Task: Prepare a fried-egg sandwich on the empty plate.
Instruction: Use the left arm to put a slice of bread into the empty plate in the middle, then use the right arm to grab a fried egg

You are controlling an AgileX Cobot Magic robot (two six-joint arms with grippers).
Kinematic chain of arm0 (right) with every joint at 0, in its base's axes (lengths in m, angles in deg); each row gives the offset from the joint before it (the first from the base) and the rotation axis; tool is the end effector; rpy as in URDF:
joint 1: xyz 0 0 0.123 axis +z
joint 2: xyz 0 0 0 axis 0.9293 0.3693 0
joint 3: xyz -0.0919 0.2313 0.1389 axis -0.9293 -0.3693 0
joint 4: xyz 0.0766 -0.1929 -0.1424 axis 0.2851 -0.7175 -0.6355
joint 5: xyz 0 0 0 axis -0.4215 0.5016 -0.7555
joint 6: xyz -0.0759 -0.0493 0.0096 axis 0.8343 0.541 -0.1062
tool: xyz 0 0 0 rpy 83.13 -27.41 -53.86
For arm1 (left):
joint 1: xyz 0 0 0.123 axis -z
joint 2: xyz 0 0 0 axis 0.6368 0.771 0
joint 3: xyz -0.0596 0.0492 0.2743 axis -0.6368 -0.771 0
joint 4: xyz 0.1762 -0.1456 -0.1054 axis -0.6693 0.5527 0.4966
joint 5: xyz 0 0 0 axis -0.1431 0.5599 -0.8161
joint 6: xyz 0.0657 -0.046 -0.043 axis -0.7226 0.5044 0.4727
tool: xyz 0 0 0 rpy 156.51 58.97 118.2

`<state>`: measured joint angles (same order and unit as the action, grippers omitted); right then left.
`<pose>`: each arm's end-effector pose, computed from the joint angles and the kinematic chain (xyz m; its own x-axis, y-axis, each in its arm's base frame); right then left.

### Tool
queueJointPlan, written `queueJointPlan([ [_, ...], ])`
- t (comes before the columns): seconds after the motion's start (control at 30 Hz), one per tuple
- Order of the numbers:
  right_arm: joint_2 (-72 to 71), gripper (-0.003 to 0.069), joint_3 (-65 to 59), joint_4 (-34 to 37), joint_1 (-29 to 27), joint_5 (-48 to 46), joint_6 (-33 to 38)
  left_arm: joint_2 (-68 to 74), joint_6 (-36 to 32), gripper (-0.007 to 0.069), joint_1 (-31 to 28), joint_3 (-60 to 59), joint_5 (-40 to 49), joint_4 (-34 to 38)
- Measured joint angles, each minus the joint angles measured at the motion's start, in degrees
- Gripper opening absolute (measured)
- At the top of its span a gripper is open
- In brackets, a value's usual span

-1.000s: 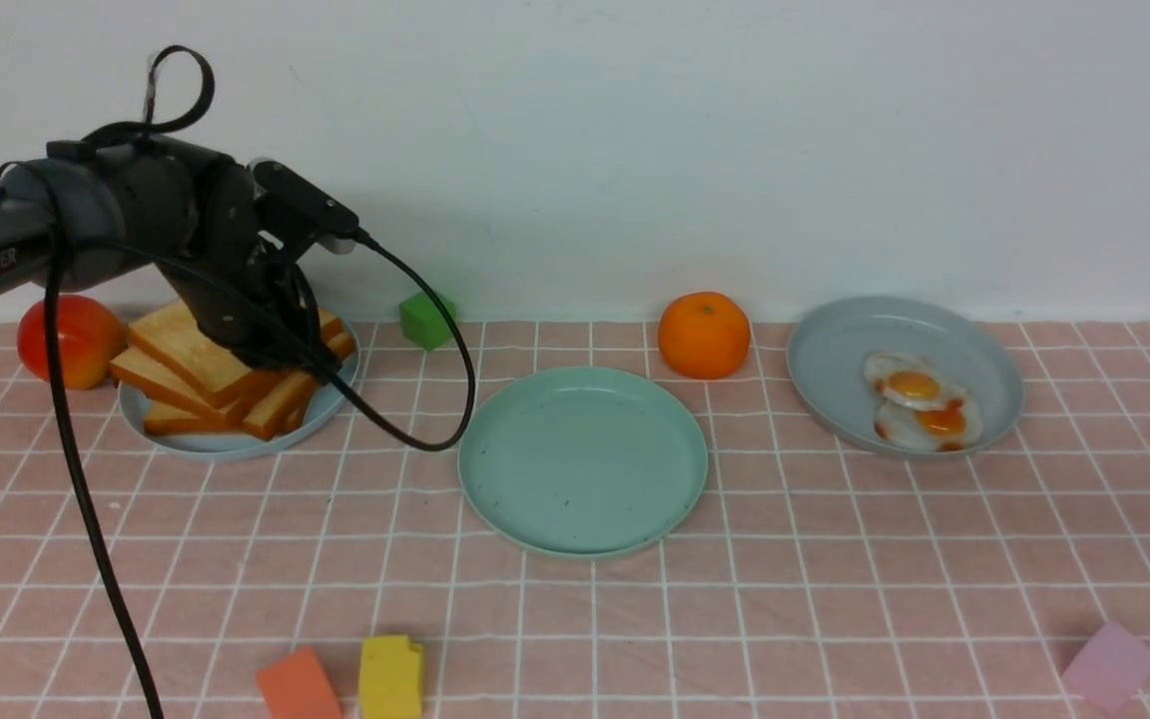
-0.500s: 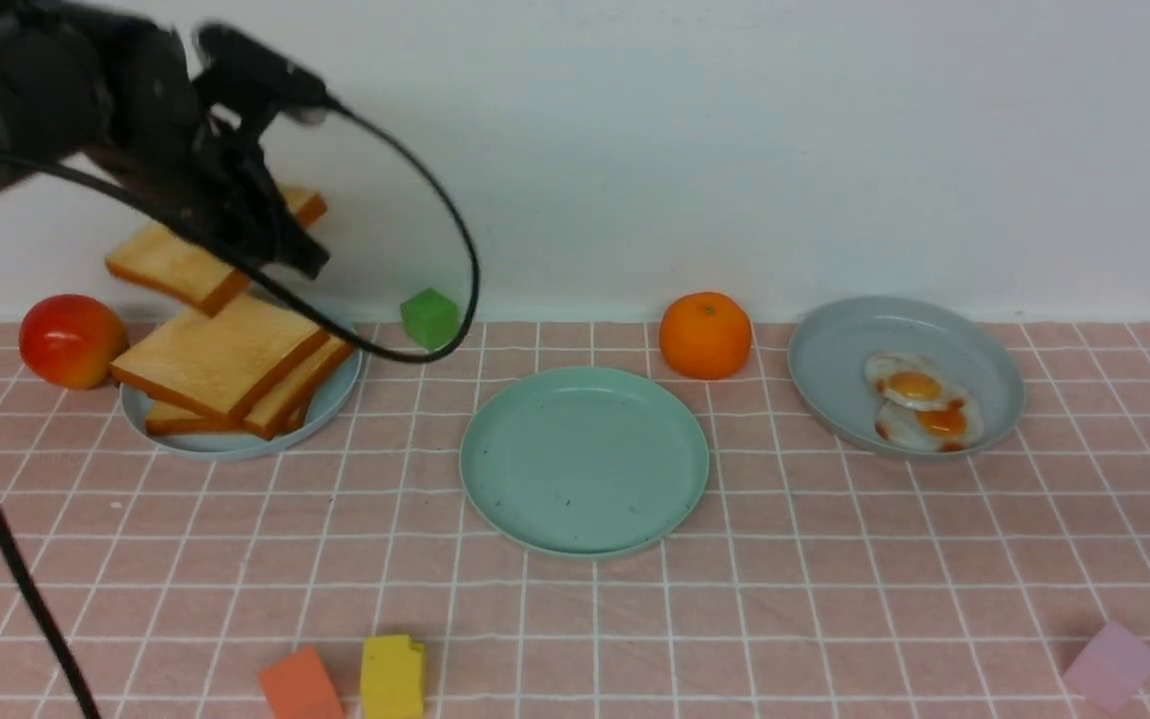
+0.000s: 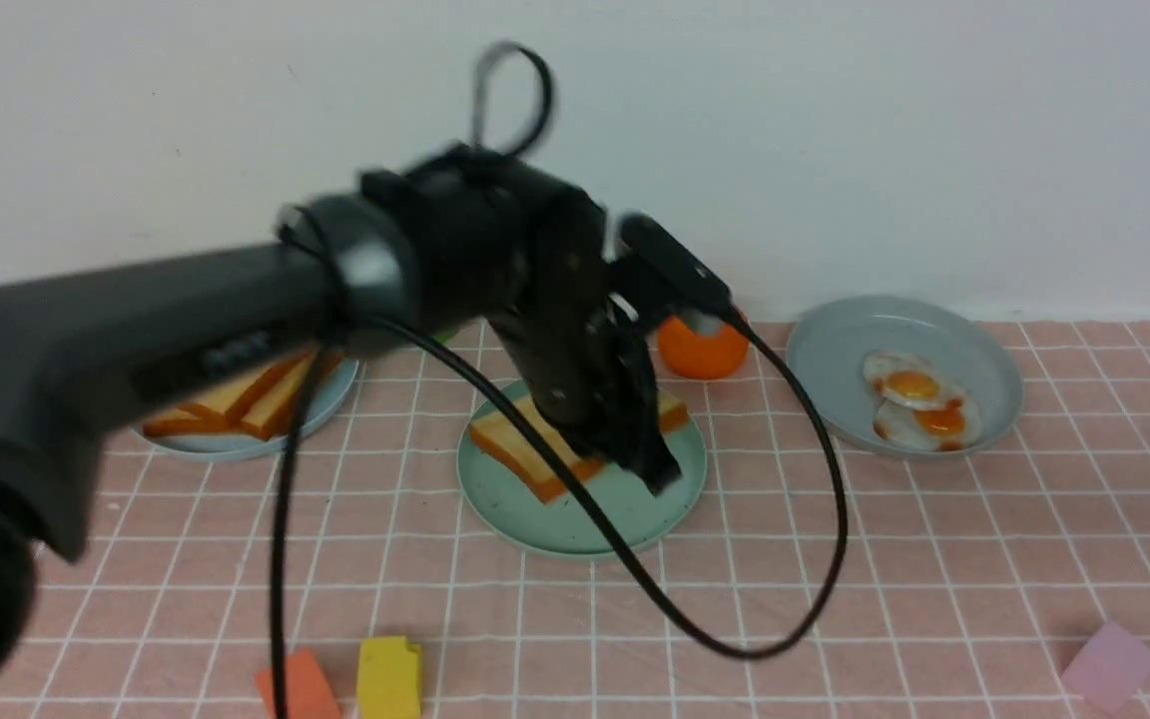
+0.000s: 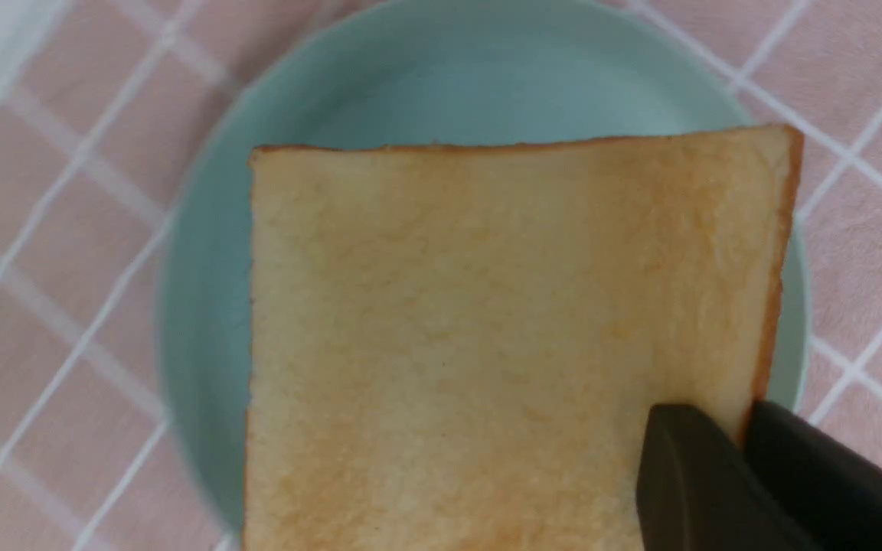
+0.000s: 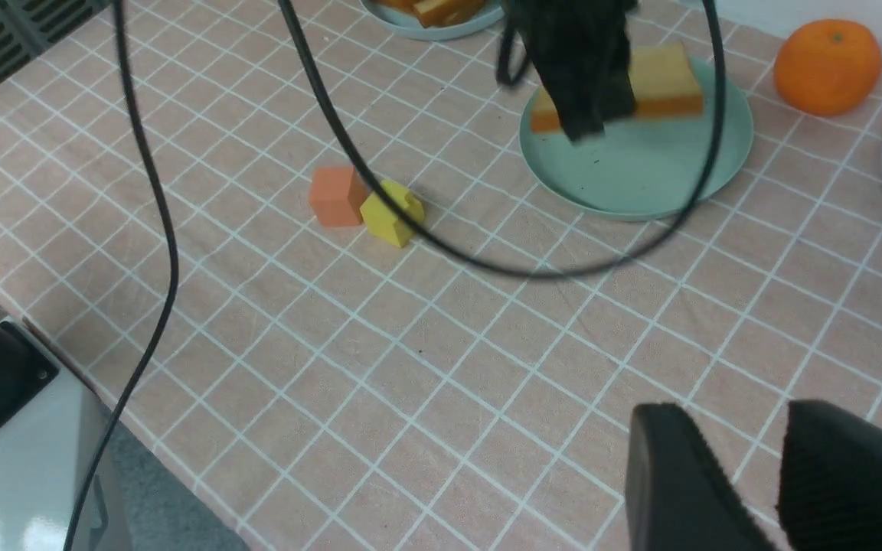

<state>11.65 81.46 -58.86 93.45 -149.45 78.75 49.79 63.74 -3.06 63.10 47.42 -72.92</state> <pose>0.0454 0.0511 0.4081 -0.4648 -0.2545 -0.8480 -0.6482 0.7503 0.1301 0.3654 -0.2667 0.2307 -0.4572 0.7562 -0.4680 0.7797 0.5940 0.1981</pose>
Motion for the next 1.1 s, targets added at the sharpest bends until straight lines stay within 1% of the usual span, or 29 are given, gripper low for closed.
queueJointPlan([
  [0.17, 0.00, 0.0238, 0.00, 0.06, 0.00, -1.41, 0.00, 2.63, 0.00, 0.0037, 0.73, -0.05, -2.70, -1.40],
  [0.33, 0.00, 0.0238, 0.00, 0.41, 0.00, -2.19, 0.00, 3.57, 0.00, 0.0037, 0.73, -0.05, -3.14, -2.41],
  [0.4, 0.00, 0.0238, 0.00, 0.48, 0.00, -2.53, 0.00, 3.78, 0.00, 0.0056, 0.73, -0.05, -3.19, -2.71],
  [0.5, 0.00, 0.0238, 0.00, 0.53, 0.00, -2.79, 0.00, 3.78, 0.00, 0.0120, 0.73, -0.05, -3.19, -3.48],
  [0.63, 0.00, 0.0238, 0.00, 0.71, 0.00, -3.29, 0.00, 3.78, 0.00, 0.0269, 0.73, -0.05, -3.21, -4.60],
  [0.67, 0.00, 0.0238, 0.00, 0.71, 0.00, -3.29, 0.00, 3.78, 0.00, 0.0277, 0.73, -0.05, -3.21, -4.60],
  [0.7, 0.00, 0.0238, 0.00, 0.71, 0.00, -3.40, 0.00, 3.78, 0.08, 0.0311, 0.73, -0.05, -3.21, -4.73],
  [0.73, 0.00, 0.0238, 0.00, 0.71, 0.00, -3.52, 0.00, 3.78, 0.90, 0.0362, 0.73, -0.05, -3.21, -4.88],
  [0.77, 0.00, 0.0238, 0.00, 0.71, 0.00, -3.52, 0.00, 3.78, 0.90, 0.0362, 0.73, -0.05, -3.21, -4.88],
  [0.8, 0.00, 0.0238, 0.00, 0.71, 0.00, -3.58, 0.00, 3.78, 2.46, 0.0398, 0.73, 0.01, -3.09, -5.03],
  [0.83, 0.00, 0.0238, 0.00, 0.71, 0.00, -3.58, 0.00, 3.73, 3.50, 0.0411, 0.73, 0.06, -2.98, -5.03],
  [0.93, 0.00, 0.0238, 0.00, 0.71, 0.00, -3.58, 0.00, 3.09, 6.66, 0.0426, 0.73, 0.77, -1.20, -5.68],
  [1.0, 0.02, 0.0238, 0.00, 0.71, 0.00, -3.58, -0.22, 2.09, 8.44, 0.0424, 0.73, 1.43, 0.73, -5.69],
  [1.07, 0.42, 0.0238, 0.00, -0.04, 0.00, -3.09, -2.00, -1.39, 11.83, 0.0388, 0.94, 2.50, 3.79, -5.69],
  [1.1, 1.01, 0.0238, 0.00, -0.89, 0.00, -2.66, -3.24, -3.85, 13.86, 0.0351, 1.36, 2.95, 4.87, -5.69],
])
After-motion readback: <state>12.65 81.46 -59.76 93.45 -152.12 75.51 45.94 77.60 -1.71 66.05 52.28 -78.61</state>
